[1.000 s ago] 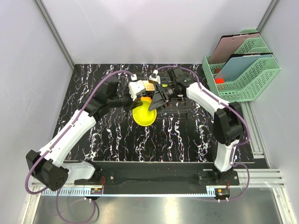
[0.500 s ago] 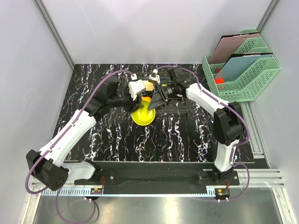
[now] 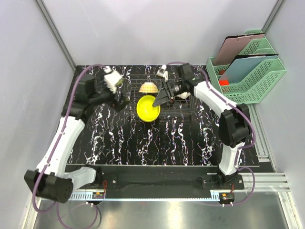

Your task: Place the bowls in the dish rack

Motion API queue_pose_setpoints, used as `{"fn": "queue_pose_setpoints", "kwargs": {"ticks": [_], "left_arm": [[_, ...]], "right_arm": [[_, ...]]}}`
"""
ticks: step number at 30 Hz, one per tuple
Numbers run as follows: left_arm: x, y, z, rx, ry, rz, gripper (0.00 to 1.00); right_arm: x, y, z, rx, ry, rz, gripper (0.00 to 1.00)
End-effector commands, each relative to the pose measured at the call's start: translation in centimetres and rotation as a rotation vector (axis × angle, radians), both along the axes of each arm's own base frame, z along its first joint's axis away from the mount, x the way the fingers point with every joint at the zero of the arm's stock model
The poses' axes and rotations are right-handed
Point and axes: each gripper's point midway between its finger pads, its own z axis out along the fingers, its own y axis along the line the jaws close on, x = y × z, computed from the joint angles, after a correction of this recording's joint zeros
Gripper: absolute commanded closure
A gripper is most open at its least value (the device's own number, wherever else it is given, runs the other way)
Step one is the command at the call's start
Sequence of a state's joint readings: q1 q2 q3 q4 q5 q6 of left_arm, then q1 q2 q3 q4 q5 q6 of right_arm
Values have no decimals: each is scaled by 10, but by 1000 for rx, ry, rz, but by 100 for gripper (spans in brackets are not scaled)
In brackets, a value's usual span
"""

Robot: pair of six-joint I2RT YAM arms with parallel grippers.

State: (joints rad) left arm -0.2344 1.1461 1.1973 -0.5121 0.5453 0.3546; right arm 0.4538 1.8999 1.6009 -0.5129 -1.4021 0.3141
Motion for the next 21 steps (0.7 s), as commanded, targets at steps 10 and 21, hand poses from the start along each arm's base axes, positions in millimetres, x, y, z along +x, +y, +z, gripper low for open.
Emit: {"fn": "queue_pose_setpoints", "kwargs": {"ticks": [10, 21], "left_arm": [[-24, 49, -27, -51, -2, 106, 1], [-32, 47, -34, -92, 16, 111, 1]], "right_arm": [[129, -88, -60, -734, -577, -465, 100], [171, -176, -77, -1218, -835, -625, 100]]}}
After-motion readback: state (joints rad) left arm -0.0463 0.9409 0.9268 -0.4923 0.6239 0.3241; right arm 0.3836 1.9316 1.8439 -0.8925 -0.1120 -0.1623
